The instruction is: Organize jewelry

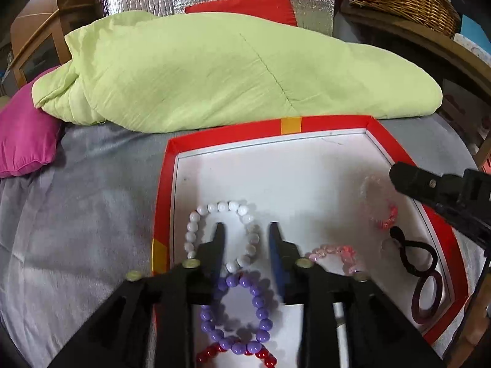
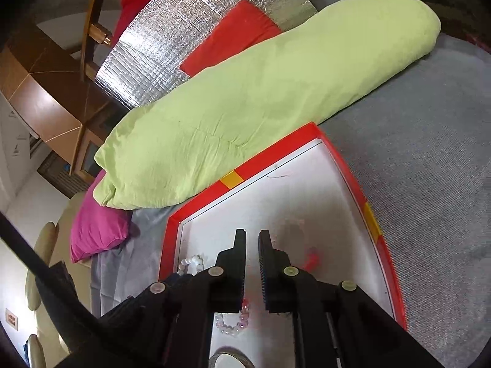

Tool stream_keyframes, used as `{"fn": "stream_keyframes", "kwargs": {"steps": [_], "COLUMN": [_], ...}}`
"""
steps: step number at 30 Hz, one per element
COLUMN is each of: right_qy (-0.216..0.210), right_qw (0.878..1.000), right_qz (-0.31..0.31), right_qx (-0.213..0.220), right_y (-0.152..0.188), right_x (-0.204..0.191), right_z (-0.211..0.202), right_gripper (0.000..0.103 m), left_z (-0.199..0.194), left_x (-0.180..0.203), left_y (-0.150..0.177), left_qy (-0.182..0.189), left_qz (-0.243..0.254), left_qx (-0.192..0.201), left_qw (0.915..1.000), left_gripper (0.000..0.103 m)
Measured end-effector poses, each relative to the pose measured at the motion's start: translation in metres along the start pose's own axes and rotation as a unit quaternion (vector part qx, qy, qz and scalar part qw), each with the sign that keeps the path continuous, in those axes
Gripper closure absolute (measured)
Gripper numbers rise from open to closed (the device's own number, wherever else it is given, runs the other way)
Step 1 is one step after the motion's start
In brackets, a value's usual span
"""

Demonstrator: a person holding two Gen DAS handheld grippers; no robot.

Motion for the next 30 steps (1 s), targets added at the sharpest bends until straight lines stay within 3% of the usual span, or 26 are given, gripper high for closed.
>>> {"fn": "stream_keyframes", "kwargs": {"steps": [1,3,5,6,7,11,17,24,26,28,30], "right_qy": [0.001,0.006,0.004,0.002,0.002,-0.002,-0.001,0.003,0.011,0.015,0.022], "right_qw": [1.000,1.000,1.000,1.000,1.000,1.000,0.999,0.997,0.995,0.994,0.992], "right_qz": [-0.001,-0.001,0.007,0.013,0.015,0.000,-0.031,-0.074,-0.091,-0.106,-0.118], "right_qx": [0.000,0.000,-0.002,-0.001,0.004,0.020,0.028,0.033,0.032,0.029,0.030], "right_y": [-0.001,-0.002,-0.003,-0.005,-0.006,-0.013,-0.010,0.003,0.008,0.014,0.019], "right_x": [0.000,0.001,0.003,0.005,0.005,0.000,-0.013,-0.030,-0.035,-0.039,-0.042], "right_z": [-0.001,-0.003,-0.006,-0.009,-0.012,-0.029,-0.051,-0.074,-0.079,-0.084,-0.091], "right_gripper": [0.092,0.087,0.065,0.050,0.047,0.047,0.047,0.047,0.047,0.047,0.047], "left_z": [0.000,-0.005,-0.011,-0.014,-0.016,-0.037,-0.079,-0.117,-0.126,-0.134,-0.144], "left_x": [0.000,-0.002,-0.005,-0.008,-0.010,-0.022,-0.031,-0.036,-0.037,-0.038,-0.041], "left_y": [0.001,0.003,0.005,0.006,0.007,0.013,0.014,0.018,0.022,0.025,0.028], "left_qy": [-0.004,-0.019,-0.032,-0.039,-0.043,-0.065,-0.104,-0.112,-0.114,-0.117,-0.121], "left_qz": [0.000,0.002,0.001,-0.002,-0.007,-0.026,-0.032,-0.037,-0.043,-0.047,-0.048], "left_qx": [-0.002,0.000,-0.002,-0.004,-0.004,0.001,0.038,0.071,0.075,0.085,0.097], "left_qw": [1.0000,0.9998,0.9995,0.9992,0.9991,0.9975,0.9933,0.9905,0.9897,0.9884,0.9867], "left_gripper": [0.050,0.047,0.043,0.039,0.038,0.038,0.036,0.036,0.032,0.021,0.021]}}
Point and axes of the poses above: each gripper's, at about its wrist camera, not at the fingertips, and z roughly the way its jaws point, x to its right, y to its underside, the point moved 10 cm from there along z, roughly the way its jaws point, and after that the axes turned 1 degree about y, right-handed, at the moved point
